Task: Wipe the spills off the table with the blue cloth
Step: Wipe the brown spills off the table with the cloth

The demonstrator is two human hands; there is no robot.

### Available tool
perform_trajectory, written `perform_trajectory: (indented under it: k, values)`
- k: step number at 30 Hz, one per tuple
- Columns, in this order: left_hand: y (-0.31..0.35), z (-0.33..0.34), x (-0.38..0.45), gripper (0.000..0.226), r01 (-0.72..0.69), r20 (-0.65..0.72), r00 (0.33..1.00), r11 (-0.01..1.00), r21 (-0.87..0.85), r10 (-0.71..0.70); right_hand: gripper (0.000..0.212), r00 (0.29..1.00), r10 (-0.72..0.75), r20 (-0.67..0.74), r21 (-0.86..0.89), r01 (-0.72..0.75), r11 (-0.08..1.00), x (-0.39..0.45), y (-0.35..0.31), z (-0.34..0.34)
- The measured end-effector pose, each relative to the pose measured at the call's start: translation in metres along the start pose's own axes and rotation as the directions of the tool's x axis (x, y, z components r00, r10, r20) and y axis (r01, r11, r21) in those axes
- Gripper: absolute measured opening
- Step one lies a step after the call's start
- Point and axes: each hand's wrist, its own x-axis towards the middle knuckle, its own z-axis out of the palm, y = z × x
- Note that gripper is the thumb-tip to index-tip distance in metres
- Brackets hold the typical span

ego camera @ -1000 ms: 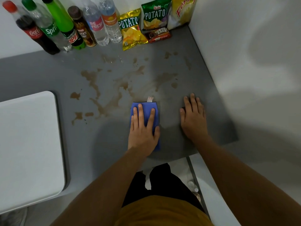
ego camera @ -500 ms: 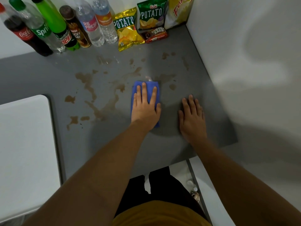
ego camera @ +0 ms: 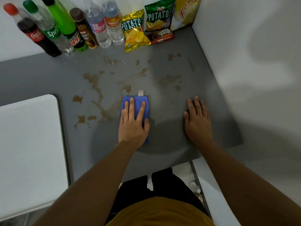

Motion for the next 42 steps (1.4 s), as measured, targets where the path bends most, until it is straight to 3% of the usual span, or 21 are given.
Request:
perform_trajectory:
  k: [8,15,21,28,33,37,42]
  values:
    - [0.014,-0.002,0.064,0.066,-0.033,0.036,0.999,0.999,0.013,0.033,0.056,1.0,0.018,0.018,-0.008,-0.018,1.0,0.001,-0.002,-0.002]
    - [0.018,-0.003,0.05,0.066,-0.116,0.068,0.991,0.993,0.012,0.115,0.056,0.999,0.028,0.038,-0.015,-0.028,0.999,0.001,-0.008,-0.006]
    - [0.007,0.0,0.005,0.067,-0.082,0.027,0.996,0.996,-0.036,0.083,0.056,0.993,-0.103,0.064,-0.044,0.106,0.993,0.0,-0.041,0.0]
    - [-0.052,-0.009,-0.035,0.068,0.045,0.002,0.999,0.997,-0.065,-0.045,0.055,0.987,-0.15,0.062,-0.005,0.151,0.989,-0.003,-0.08,0.012]
    - [-0.087,-0.021,-0.001,0.064,0.095,-0.04,0.995,0.995,-0.029,-0.096,0.056,0.989,-0.124,0.077,-0.036,0.127,0.991,-0.003,-0.084,0.013]
    - [-0.079,-0.022,0.036,0.064,0.108,0.002,0.994,0.994,-0.015,-0.108,0.057,0.989,-0.121,0.088,-0.031,0.124,0.992,-0.005,-0.083,0.011]
    - [-0.053,-0.018,0.042,0.065,0.021,0.011,1.0,1.0,-0.015,-0.02,0.056,0.99,-0.115,0.077,-0.023,0.117,0.993,-0.005,-0.086,0.013]
